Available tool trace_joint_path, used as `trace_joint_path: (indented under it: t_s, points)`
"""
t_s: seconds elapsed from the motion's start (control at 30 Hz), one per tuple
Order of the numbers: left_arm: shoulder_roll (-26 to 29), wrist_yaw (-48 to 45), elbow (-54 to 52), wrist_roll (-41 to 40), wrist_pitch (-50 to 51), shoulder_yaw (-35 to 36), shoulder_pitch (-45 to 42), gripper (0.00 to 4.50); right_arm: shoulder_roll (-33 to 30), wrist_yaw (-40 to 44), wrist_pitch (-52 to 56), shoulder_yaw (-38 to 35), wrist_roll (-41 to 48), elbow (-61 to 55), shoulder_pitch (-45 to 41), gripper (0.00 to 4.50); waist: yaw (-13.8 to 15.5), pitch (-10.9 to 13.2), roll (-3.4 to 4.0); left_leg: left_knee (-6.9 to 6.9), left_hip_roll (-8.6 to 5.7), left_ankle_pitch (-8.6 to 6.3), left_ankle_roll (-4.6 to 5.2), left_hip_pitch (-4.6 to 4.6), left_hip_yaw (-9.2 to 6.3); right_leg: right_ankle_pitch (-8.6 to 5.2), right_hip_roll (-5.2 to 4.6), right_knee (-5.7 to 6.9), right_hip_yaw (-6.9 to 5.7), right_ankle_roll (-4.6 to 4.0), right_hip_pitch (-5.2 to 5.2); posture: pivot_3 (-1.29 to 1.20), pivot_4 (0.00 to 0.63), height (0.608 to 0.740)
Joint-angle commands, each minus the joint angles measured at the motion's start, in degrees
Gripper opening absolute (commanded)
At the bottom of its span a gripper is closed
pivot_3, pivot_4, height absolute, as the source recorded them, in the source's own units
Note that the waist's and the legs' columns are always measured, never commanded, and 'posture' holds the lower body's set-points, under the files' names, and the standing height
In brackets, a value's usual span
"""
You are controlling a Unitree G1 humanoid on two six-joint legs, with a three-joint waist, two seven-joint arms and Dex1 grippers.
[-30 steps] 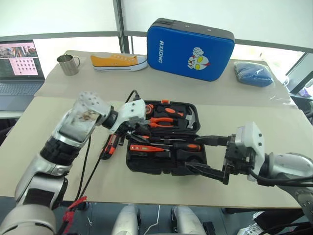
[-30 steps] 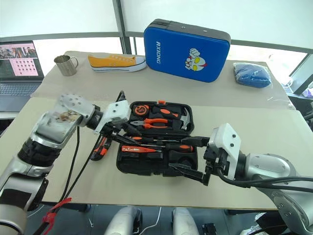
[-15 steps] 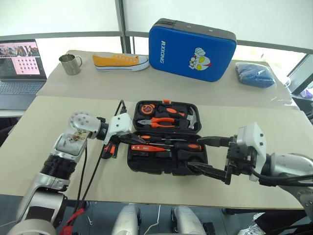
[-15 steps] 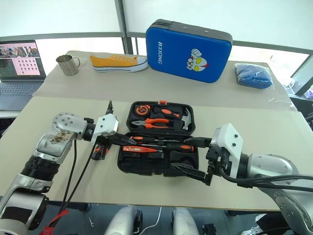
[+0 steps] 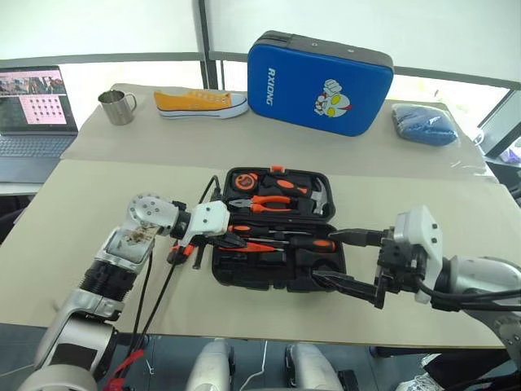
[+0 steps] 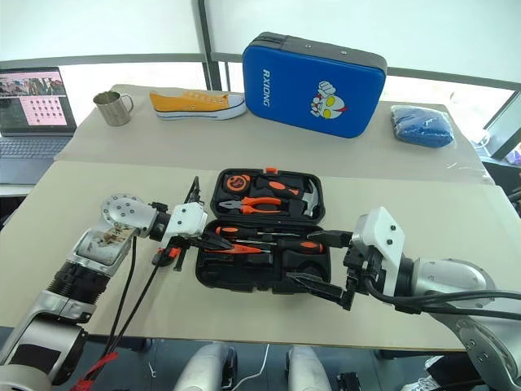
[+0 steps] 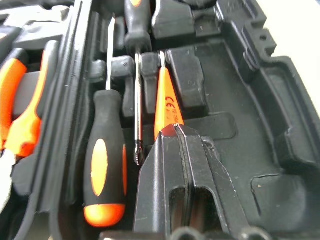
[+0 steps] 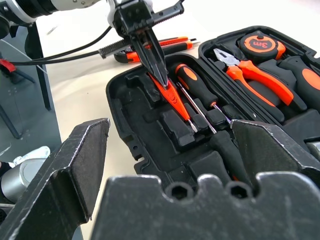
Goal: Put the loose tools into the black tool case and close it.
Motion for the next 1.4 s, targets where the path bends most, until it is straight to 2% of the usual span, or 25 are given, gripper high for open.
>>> trace_joint_path:
  t_s: [0.03,1.07,1.27,1.37,1.4]
  points:
    - [-1.1,1.3,1.3,1.0,-1.2,-0.5,-0.8,0.02,-0.5,-0.3,-0.5,-1.7,0.6,-1.1,-0.1,4.50,0.0,0.0,0.00,0.00,0.00,0.00,0.00,-0.01,0.00,0.00,0.00,0.00,0.00,0.00,0.00,0.00,0.150,0.739]
    - [-2.5,2.9,5.7,2.7,-3.3,-2.8,1.4,0.02,-0.4,-0.4,-0.5,-1.1,0.8,-0.6,-1.2,4.50,0.0,-0.1,-0.01,0.00,0.00,0.00,0.00,0.12,-0.01,0.00,-0.01,0.00,0.02,0.00,0.12,0.00,0.150,0.739]
    - [0.1,5.0,3.7,0.0,1.2,2.0,0.8,0.02,-0.4,-0.5,-0.3,-0.1,0.8,-0.1,-3.0,4.50,-0.1,-0.1,-0.01,-0.01,0.00,0.00,0.00,0.15,-0.01,0.00,-0.01,0.01,0.03,0.00,0.13,0.00,0.150,0.739]
    - [6.5,4.8,-5.8,-8.1,14.5,10.3,2.0,0.69,-0.5,1.0,-1.0,1.4,-0.2,1.5,-5.2,4.50,-0.8,-0.1,-0.03,-0.09,0.04,0.00,0.00,0.14,-0.01,0.00,0.03,0.03,0.05,-0.01,0.03,0.00,0.150,0.739]
    - [9.6,5.2,-9.8,-11.6,20.2,14.5,3.2,1.08,-0.6,1.8,-1.4,2.2,-0.7,2.5,-6.2,4.50,-1.3,-0.1,-0.07,-0.11,0.06,0.00,0.00,0.12,0.00,0.00,0.04,0.05,0.07,-0.02,-0.02,0.00,0.150,0.739]
